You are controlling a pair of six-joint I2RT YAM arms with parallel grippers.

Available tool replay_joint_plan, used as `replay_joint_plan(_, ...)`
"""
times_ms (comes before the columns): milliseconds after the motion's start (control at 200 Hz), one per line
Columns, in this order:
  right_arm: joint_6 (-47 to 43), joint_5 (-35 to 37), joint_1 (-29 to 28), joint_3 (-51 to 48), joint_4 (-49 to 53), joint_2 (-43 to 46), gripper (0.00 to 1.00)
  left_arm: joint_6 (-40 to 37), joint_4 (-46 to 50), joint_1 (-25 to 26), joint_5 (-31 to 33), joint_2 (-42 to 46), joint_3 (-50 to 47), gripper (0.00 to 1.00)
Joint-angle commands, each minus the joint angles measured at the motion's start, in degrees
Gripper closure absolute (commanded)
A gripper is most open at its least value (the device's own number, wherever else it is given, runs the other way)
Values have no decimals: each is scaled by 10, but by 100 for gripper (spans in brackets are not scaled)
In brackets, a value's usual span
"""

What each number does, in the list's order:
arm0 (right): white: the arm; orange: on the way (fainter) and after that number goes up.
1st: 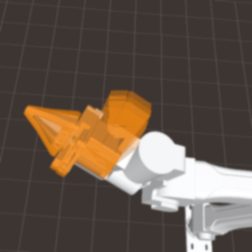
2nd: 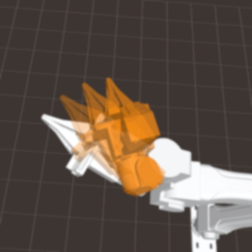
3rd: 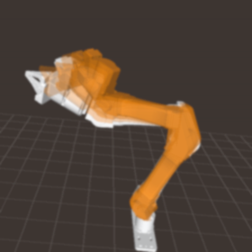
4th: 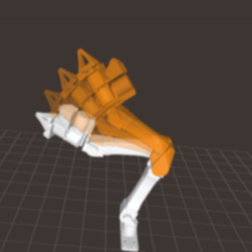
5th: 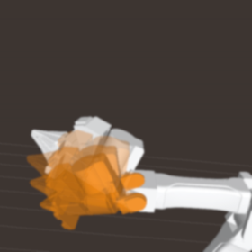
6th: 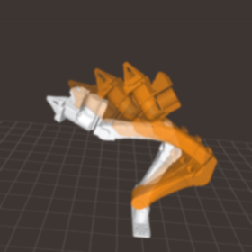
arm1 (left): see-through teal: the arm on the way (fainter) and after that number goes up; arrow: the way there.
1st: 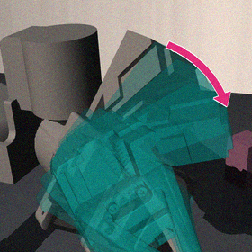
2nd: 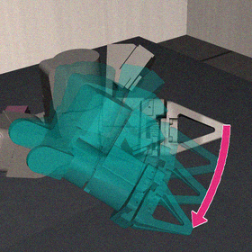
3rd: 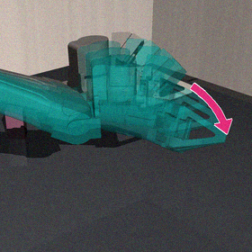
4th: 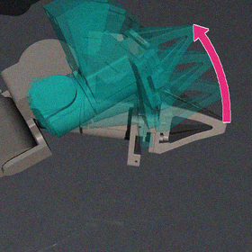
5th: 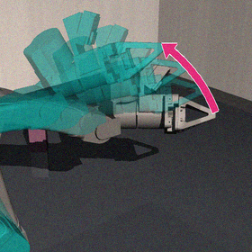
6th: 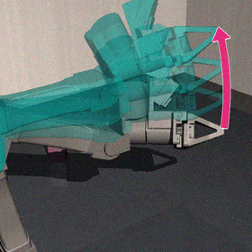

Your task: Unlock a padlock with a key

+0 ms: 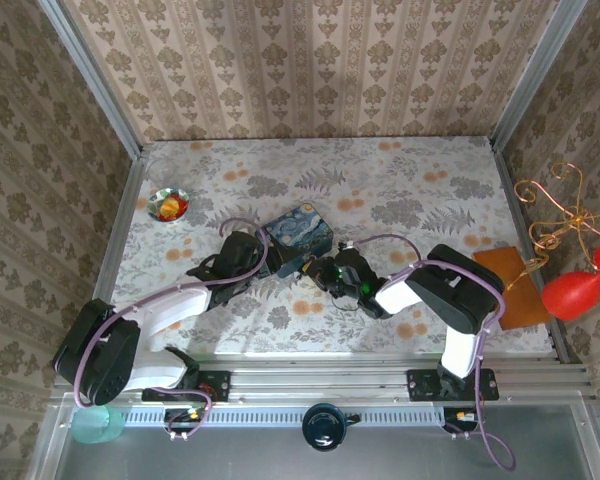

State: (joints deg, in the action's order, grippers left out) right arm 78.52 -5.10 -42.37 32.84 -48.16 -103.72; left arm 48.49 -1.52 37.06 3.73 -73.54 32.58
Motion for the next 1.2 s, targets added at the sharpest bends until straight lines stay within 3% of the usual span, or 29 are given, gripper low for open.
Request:
replay_joint_plan(0,17,10,13,-5,24,31,100,7,32,1,13,-11,-9,33)
replay_joint_plan(140,37,1,26,-25,-1,36,100,8,38,3,13,-10,-6,33)
replay_joint_plan(325,37,6,24,-19,46,49,100,7,41,5,16,-9,1,33)
replay_joint_plan(460,34,5,29,-17,91,53,100,6,42,5,15,-13,5,33)
replay_joint_plan(595,32,-1,30,21,216,34,100,5,37,6,13,-22,7,33)
replay_joint_plan(735,41,-23,49,14,159,9,100,3,39,8,11,-29,13,33)
replay_joint_plan(1120,68,-70,67,-14,66,69,100,-1,41,10,13,-45,26,32)
replay_joint_plan(1195,60,-61,66,-13,90,83,100,-1,25,10,5,-43,23,32)
